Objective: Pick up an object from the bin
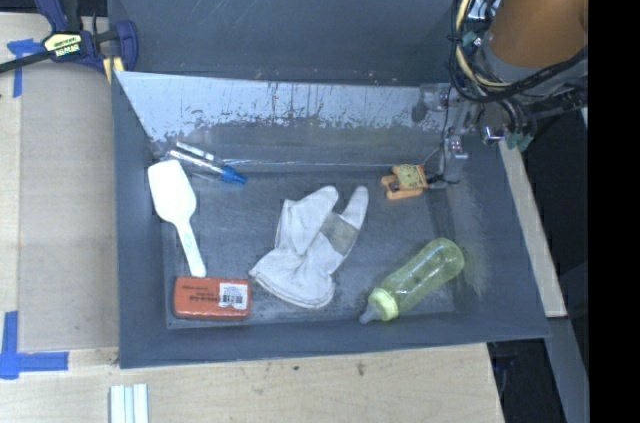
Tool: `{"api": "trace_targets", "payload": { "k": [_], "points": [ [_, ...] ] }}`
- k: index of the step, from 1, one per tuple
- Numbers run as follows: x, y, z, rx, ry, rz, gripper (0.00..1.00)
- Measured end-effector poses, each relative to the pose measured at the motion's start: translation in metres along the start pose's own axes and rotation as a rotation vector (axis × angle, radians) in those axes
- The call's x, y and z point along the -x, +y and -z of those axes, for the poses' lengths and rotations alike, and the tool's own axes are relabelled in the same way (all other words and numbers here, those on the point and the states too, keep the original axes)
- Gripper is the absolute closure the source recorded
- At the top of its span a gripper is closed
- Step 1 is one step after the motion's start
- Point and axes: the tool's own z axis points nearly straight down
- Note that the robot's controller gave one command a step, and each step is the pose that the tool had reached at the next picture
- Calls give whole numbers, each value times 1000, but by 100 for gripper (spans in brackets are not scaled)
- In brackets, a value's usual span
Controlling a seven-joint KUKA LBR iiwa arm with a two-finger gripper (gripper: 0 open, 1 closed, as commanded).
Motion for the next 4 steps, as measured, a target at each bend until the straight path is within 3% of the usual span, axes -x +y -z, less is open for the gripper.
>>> {"api": "trace_targets", "payload": {
  "k": [1,2,3,4],
  "points": [
    [-2,40,-54,-1,-5,16,0],
    [-15,73,-83,2,6,38,0],
    [-4,90,-114,1,-2,112,0],
    [-17,104,-141,1,2,263,0]
  ]
}}
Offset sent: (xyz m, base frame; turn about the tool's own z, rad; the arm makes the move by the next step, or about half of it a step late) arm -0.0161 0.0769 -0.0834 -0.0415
